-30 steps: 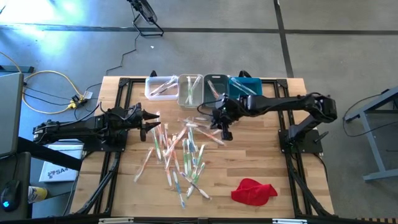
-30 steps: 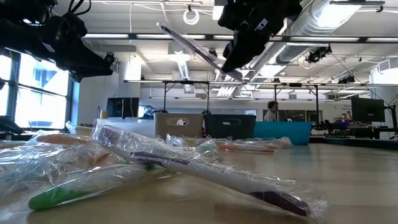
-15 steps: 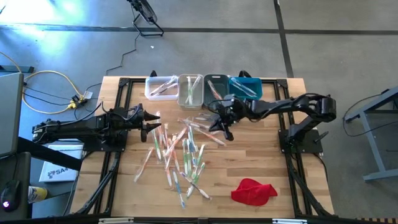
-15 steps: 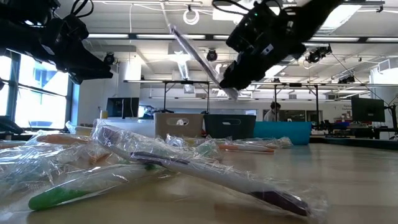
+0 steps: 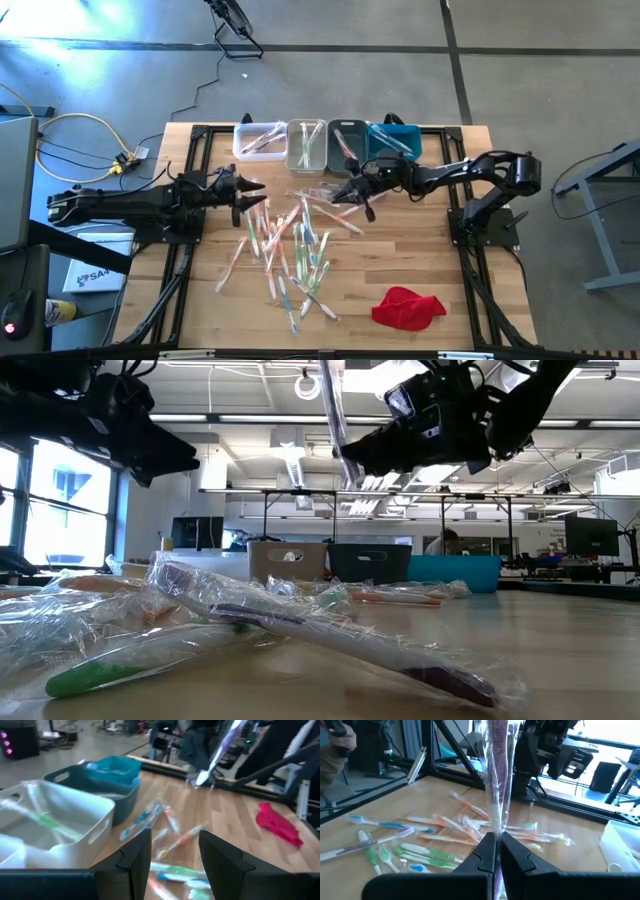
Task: Pick & Place Toothbrushes
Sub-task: Put the purple toothbrush into the transparent bin
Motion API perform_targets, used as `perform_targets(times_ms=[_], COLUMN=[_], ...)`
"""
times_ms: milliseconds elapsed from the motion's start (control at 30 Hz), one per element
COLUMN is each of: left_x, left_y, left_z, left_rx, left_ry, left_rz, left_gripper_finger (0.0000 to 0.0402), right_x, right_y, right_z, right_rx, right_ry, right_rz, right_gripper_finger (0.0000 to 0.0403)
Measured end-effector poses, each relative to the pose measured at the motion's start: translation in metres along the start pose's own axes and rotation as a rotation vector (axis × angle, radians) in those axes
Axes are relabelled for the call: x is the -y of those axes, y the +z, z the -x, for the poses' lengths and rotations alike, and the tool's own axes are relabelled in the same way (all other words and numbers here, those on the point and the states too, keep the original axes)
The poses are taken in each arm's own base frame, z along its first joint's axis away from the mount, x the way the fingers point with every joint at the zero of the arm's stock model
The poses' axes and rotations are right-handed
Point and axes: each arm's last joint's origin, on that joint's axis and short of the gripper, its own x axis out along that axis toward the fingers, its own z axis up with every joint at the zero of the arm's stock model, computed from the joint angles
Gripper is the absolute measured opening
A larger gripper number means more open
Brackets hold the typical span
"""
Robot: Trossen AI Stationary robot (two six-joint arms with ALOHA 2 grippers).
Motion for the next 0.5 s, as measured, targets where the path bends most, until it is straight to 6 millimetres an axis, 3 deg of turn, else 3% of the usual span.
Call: perform_targets(times_ms=[267,500], left_x=[0.006,0.005], left_y=[0.008,0.0], left_z=[-0.018,-0.037], left_rx=[0.105,0.088], left_ry=[-0.154,-0.152], left_rz=[-0.09,-0.087], left_gripper_finger=[0.0161,0.0161], right_x=[0.004,0.011], right_y=[-0.012,-0.032], right_z=[-0.003,-0.011], right_rx=[-0.027,-0.017], right_ry=[0.001,-0.019], right_rz=[-0.014,-0.087], right_gripper_finger=[0.0005,0.0005])
